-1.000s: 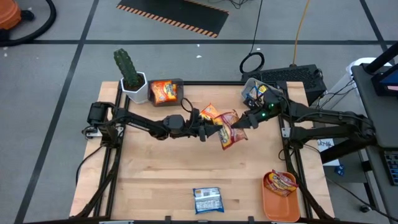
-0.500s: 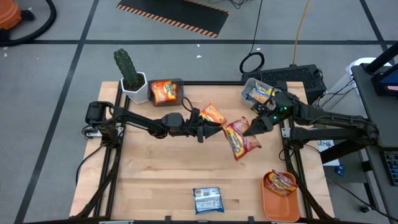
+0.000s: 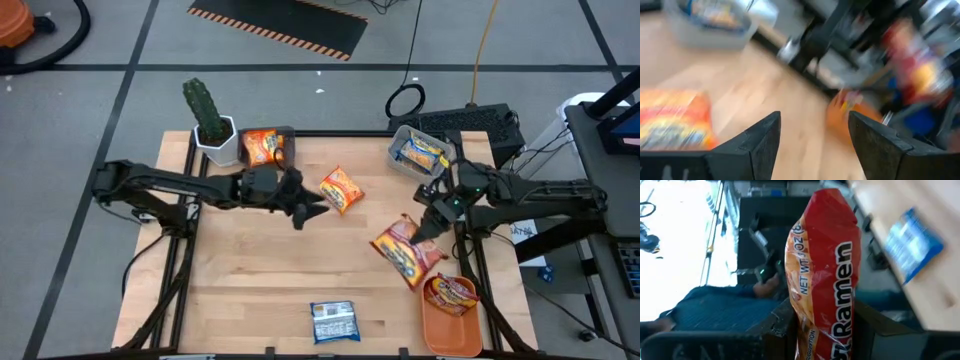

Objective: Sort Maruchan noodles
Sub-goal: Put the red noodle pack into the orange bin

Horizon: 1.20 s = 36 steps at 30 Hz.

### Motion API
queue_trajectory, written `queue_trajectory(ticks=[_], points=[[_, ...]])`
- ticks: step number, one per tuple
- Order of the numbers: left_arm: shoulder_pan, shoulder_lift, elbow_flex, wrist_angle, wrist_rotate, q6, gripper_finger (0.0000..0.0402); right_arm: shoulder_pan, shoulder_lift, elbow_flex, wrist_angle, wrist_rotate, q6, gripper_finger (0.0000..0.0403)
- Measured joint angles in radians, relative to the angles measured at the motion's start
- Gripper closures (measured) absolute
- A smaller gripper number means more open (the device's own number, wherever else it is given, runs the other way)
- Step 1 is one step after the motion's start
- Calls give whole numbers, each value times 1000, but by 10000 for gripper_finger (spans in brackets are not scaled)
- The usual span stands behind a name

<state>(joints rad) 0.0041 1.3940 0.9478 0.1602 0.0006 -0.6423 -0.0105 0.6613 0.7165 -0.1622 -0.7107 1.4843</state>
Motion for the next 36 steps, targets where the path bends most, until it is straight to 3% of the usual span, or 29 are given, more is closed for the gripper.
queue_trajectory(ticks=[6,11,23,36], points=[[-29,-70,0,-317,8,8,167,131,20,76,-74,66,99,297],[-69,-74,-1,-466,9,-46,167,252,47,155,-218,138,155,297],[-160,-74,-1,-521,10,-36,167,478,194,310,-348,240,224,298],[-231,-74,-1,-617,10,-15,167,698,292,313,-687,280,185,298]])
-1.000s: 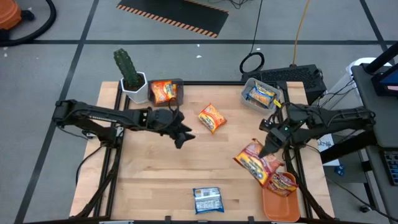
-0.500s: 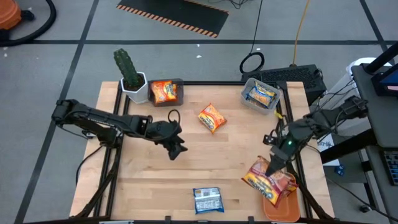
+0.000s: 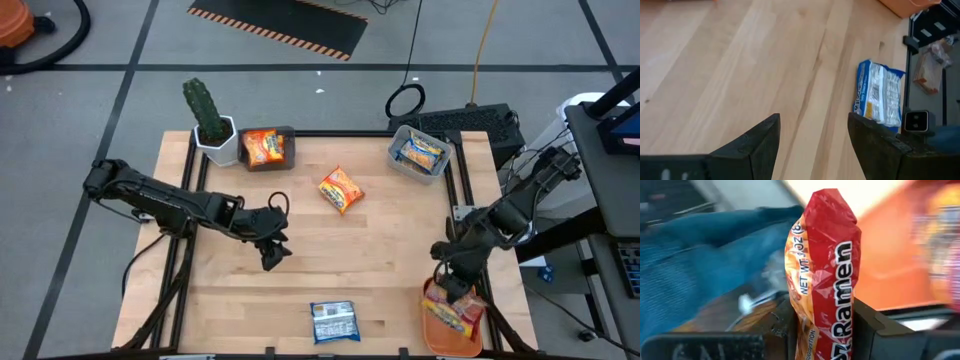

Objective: Sort Maruchan noodles
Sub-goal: Put the red noodle pack into the orange bin

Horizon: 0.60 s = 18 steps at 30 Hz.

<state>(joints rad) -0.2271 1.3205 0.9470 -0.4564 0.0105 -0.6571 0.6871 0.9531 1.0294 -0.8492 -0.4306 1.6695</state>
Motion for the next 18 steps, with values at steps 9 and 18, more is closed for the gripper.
queue_trajectory(ticks=[9,18], points=[[-25,0,0,0,-1,-2,167,79,46,-14,-282,37,-90,295],[-21,0,0,34,-66,-129,167,120,74,-102,-173,116,-146,285]])
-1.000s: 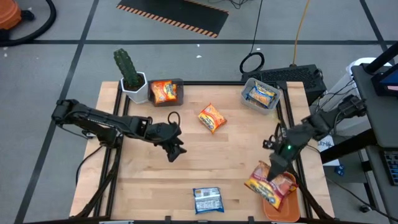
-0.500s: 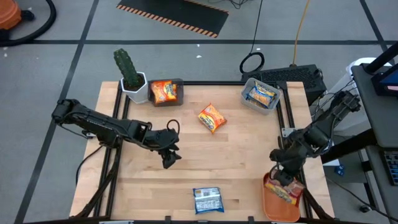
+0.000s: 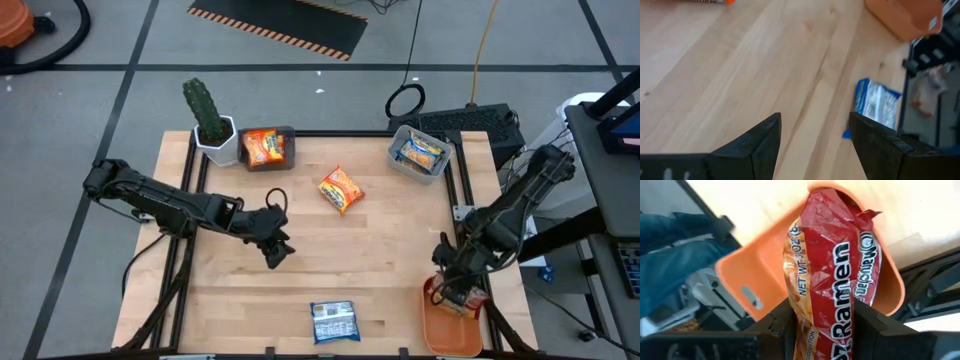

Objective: Sort Maruchan noodles
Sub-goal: Put the red noodle pack into the orange bin, then put the blue noodle pack into the gray bin

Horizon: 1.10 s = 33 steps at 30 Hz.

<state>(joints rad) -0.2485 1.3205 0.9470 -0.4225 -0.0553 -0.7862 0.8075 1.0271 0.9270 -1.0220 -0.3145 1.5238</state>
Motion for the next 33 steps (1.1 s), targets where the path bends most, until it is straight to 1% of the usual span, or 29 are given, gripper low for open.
queue_trajectory(ticks=[6,10,15,19,22,26,29,33], points=[[1,0,0,33,-33,-98,167,50,9,-97,140,0,10,285],[-2,0,0,33,-44,-160,167,72,9,-129,177,23,24,281],[-16,0,0,28,-59,-180,167,86,9,-129,180,74,4,271],[-30,0,0,7,-92,-223,167,86,9,-129,180,83,-23,257],[-38,2,0,-3,-119,-266,167,86,9,-129,174,99,-53,243],[-47,2,-2,-1,-130,-304,167,85,7,-129,175,130,-97,220],[-49,2,-3,-2,-131,-315,167,78,-12,-129,170,135,-104,211],[-50,2,-3,-12,-137,-315,167,51,-55,-129,153,135,-103,209]])
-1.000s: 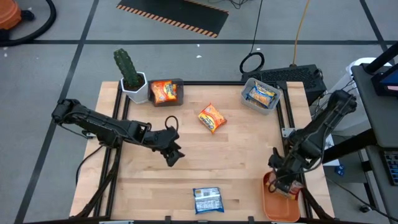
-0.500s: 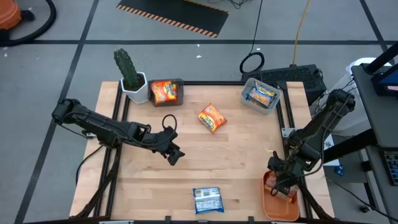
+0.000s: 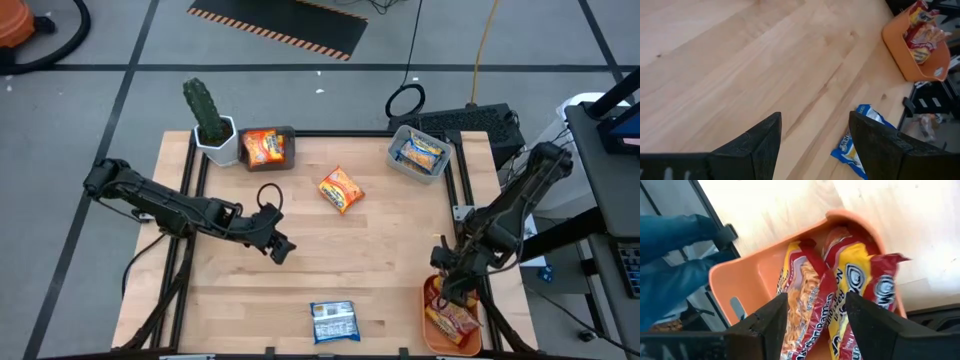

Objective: Sort Maruchan noodles
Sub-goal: Put the blue noodle pack into the gray bin

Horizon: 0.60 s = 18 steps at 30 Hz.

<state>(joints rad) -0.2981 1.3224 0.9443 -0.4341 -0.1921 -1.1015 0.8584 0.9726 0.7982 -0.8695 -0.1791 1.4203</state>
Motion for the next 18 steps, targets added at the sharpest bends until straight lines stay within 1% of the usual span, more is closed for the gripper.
queue_trajectory(ticks=[3,7,13,16,18], points=[[0,0,0,-20,-22,0,167,-32,-41,0,-18,12,4,209],[11,0,0,-52,-35,0,167,-82,-100,0,-45,69,6,209],[52,0,0,-17,-41,0,167,-192,-166,0,-68,129,-30,209],[71,0,0,0,-46,4,167,-255,-174,0,-50,125,-78,209],[81,0,0,5,-48,6,167,-294,-174,0,-20,100,-111,209]])
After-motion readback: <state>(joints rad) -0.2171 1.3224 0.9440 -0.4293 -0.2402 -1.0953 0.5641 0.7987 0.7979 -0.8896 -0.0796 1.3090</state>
